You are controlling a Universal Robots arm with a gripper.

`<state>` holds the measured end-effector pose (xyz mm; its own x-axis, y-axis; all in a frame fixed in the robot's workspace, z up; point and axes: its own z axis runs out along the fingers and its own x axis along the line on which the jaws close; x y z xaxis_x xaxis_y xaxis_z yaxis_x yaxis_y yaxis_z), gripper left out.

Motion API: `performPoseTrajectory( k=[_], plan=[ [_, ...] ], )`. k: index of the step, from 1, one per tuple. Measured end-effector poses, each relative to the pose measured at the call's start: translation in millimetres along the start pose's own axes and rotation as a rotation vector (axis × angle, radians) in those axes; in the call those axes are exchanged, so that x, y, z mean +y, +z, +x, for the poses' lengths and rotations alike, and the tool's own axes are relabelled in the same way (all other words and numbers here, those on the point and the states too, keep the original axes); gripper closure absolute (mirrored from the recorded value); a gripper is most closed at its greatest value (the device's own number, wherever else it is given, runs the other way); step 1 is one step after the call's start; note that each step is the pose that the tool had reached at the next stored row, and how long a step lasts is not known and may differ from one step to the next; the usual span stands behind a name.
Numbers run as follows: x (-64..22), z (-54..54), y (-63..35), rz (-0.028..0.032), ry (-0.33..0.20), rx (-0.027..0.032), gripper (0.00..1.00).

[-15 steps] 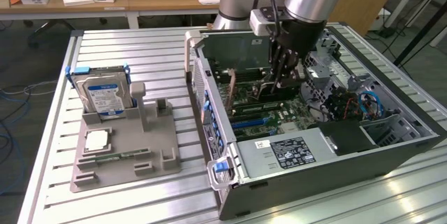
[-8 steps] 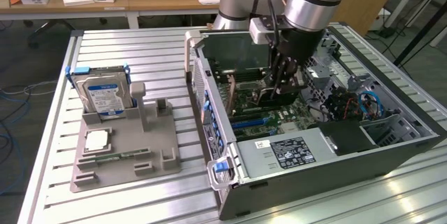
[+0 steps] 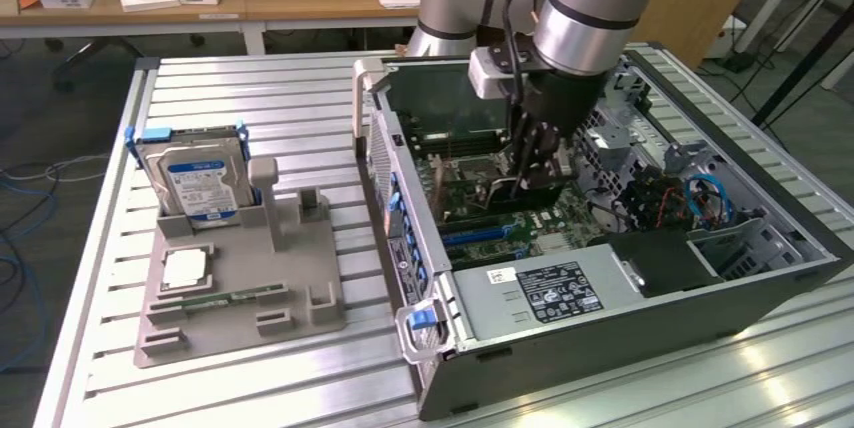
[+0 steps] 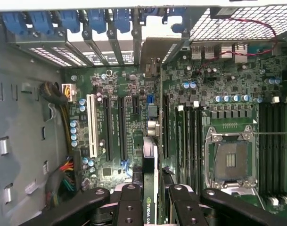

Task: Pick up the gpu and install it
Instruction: 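Insert the gpu into the slot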

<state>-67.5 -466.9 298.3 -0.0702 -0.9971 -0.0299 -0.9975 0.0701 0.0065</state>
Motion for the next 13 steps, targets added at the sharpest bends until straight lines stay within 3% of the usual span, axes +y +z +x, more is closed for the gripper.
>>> performPoseTrajectory(
  k=[7,13],
  plan=[
    [4.3,0.7,11.9,0.0,-0.001,0.0,0.74],
    [6.8,1.0,16.0,0.0006,-0.001,0.0006,0.74]
  ],
)
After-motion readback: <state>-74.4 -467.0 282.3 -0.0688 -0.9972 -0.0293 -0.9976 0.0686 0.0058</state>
